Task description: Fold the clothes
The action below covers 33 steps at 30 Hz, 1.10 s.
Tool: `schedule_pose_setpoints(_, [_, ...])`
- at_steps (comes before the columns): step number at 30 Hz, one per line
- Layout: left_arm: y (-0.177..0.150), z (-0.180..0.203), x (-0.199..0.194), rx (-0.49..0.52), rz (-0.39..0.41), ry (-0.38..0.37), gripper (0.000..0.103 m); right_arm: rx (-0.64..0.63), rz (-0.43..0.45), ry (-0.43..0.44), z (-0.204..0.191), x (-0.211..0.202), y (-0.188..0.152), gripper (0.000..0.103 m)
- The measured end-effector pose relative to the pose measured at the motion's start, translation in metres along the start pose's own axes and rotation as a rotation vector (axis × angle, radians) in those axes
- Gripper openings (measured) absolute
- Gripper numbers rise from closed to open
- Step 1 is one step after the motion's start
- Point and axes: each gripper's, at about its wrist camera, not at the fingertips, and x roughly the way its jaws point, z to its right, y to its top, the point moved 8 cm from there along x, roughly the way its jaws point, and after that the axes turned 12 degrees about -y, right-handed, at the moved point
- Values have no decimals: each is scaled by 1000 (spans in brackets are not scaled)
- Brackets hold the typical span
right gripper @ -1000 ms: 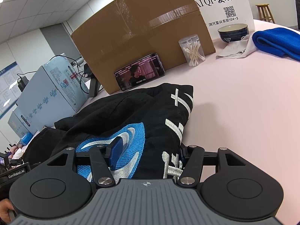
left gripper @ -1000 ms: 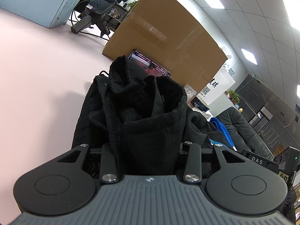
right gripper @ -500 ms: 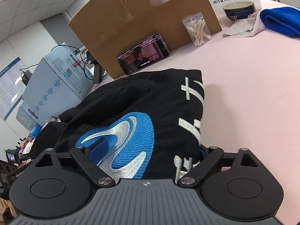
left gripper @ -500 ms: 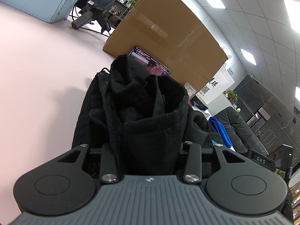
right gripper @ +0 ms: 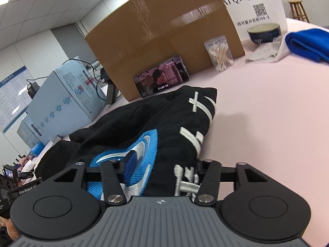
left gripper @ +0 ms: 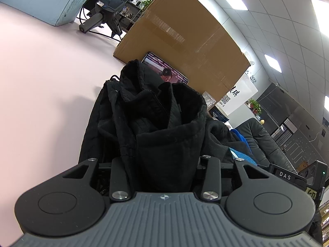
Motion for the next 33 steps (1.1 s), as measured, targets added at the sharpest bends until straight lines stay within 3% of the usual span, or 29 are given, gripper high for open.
schedule_pose_setpoints(5, [5, 7, -5, 24, 32, -11, 30, -24, 57, 22, -6, -11, 8, 31])
schedule_pose_setpoints(16, [21, 54, 1, 130, 69, -91, 28, -63, 212, 40, -6, -53, 37, 31])
schedule_pose_setpoints(22, [30, 101, 31, 220, 58, -145, 28, -43, 318, -1, 23, -83, 57, 31])
schedule_pose_setpoints(33, [24, 220, 119, 377, 39, -307, 28, 15, 563, -140, 115, -164, 105, 31])
